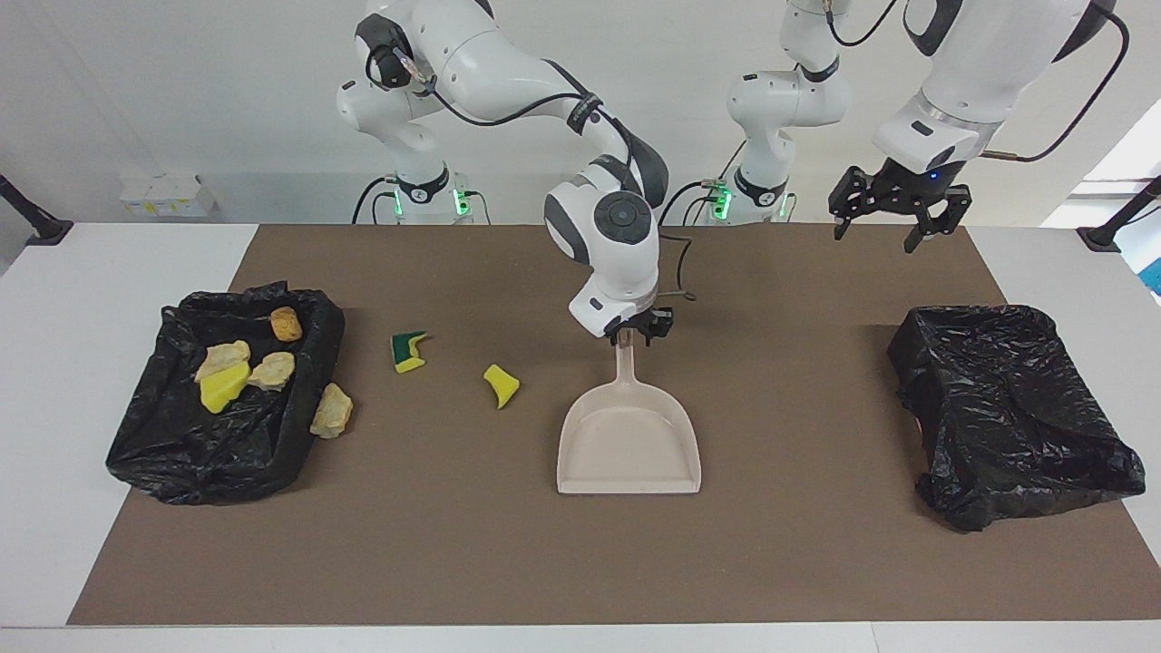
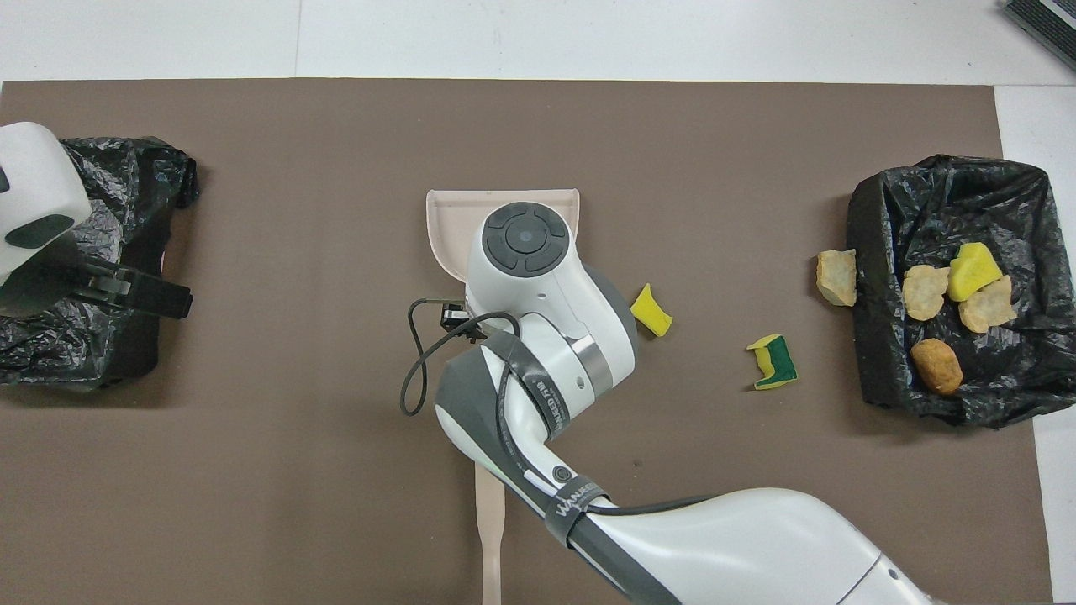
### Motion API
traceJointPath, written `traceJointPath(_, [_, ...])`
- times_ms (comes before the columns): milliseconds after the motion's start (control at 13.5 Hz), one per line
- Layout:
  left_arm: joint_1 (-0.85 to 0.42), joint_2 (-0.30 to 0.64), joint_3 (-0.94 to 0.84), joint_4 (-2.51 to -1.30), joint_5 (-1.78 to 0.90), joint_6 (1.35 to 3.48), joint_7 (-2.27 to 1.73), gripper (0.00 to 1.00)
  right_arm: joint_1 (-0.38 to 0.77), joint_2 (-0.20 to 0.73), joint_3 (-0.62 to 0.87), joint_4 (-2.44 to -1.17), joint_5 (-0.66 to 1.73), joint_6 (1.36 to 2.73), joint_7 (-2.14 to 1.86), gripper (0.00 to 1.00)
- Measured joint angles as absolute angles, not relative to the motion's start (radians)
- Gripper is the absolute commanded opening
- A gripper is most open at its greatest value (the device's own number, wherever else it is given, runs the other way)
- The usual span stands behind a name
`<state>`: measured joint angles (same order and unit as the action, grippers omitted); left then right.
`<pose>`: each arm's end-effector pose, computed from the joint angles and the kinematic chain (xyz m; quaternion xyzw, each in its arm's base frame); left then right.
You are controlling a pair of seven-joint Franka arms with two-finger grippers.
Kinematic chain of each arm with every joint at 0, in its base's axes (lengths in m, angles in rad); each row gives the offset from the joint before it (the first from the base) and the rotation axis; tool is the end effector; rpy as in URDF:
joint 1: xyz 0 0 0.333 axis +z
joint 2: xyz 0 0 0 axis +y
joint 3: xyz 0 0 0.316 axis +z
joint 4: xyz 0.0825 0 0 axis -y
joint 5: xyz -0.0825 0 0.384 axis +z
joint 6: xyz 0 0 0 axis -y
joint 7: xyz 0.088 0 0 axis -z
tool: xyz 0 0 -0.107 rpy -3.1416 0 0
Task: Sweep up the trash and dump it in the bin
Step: 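Lower the dustpan onto the mat near the brush with the right gripper, then open the right gripper and withdraw it from the dustpan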
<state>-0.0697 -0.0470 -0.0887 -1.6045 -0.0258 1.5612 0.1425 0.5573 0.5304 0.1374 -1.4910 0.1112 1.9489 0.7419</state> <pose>0.5315 -0.0889 0.6334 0.9886 -0.1500 0.0017 0.0108 0.5369 0.4377 0.3615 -0.9943 0.0538 0.0821 0.0422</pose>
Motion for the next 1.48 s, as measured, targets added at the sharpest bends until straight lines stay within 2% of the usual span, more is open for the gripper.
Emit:
traceJointPath(222, [-0.07, -0.047, -0.089, -1.605, -0.026, 1.561, 0.143, 1.0, 0.604, 0.469, 0.139, -1.569, 0.111, 1.933, 0.811, 1.0])
traceJointPath(740, [-0.07, -0.047, -0.089, -1.605, -0.026, 1.561, 0.142, 1.0, 0.727, 0.282, 0.141, -1.875, 0.166, 1.93, 0.845, 1.0])
traceJointPath(888, [-0.07, -0.047, -0.089, -1.605, -0.026, 1.56, 0.142, 1.0, 0.765, 0.234, 0.141, -1.96, 0.211, 1.981, 0.871, 1.0])
traceJointPath(1110, [-0.071, -0.047, -0.096, -1.605, -0.026, 1.562, 0.143, 1.0, 0.833, 0.154, 0.142, -2.139, 0.29, 2.136, 0.879, 0.99])
traceJointPath(1332, [-0.097, -0.043, -0.115, -1.612, -0.031, 1.594, 0.136, 1.0, 0.874, 0.09, 0.143, -2.243, 0.317, 2.176, 0.886, 0.92])
traceJointPath(1480, [-0.156, -0.034, -0.12, -1.65, -0.032, 1.687, 0.072, 1.0, 0.874, 0.073, 0.142, -2.246, 0.319, 2.15, 0.89, 0.81])
